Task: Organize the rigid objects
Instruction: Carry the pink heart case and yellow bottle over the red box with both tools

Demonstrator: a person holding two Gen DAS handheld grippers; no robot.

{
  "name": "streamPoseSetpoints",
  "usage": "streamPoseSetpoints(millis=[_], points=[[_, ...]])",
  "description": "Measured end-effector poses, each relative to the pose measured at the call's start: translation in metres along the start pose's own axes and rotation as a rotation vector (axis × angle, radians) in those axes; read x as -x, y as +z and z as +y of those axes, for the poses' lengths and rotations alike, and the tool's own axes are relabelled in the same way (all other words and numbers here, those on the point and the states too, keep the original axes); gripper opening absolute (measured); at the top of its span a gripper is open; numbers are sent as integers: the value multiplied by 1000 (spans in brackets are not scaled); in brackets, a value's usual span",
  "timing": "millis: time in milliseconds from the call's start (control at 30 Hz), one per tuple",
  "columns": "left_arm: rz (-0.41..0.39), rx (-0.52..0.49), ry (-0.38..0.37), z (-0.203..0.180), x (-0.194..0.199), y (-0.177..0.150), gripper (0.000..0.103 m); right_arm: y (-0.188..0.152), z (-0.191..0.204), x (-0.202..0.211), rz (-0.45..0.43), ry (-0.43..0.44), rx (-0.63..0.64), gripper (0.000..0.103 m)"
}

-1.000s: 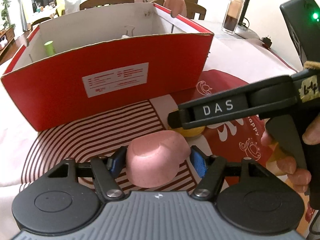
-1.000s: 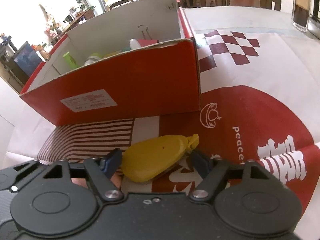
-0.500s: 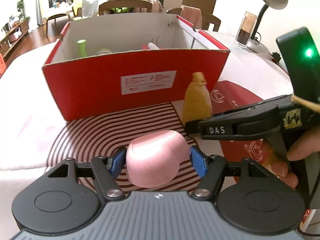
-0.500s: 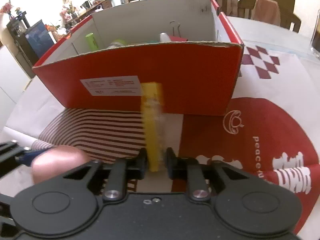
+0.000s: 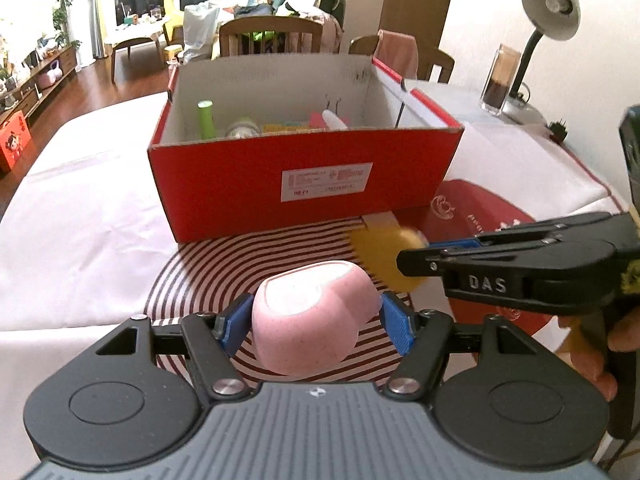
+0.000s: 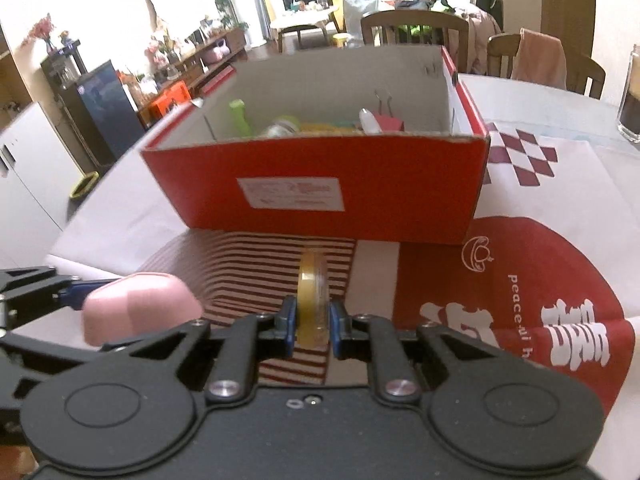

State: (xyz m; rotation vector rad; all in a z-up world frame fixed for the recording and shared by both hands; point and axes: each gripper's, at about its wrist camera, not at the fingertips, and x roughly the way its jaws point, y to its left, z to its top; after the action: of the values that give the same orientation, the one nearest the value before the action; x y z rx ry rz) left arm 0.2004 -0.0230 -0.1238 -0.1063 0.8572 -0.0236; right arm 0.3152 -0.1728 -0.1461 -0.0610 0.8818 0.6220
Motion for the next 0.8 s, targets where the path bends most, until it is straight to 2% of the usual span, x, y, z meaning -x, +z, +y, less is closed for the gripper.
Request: streamPoseSetpoints(millis=[200,433,600,800], points=[[-25,0,0,0,24,1,68,-2,14,25,-22,14,-30,16],[-57,-4,1,2,48,9,68,5,29,60,-91,17,-26,16],[-78,25,-3,8,65,28,68,23,34,80,-156,10,-14,16],[-140,3,23,8,81,57,68,47,36,90,-208,-1,2,16]])
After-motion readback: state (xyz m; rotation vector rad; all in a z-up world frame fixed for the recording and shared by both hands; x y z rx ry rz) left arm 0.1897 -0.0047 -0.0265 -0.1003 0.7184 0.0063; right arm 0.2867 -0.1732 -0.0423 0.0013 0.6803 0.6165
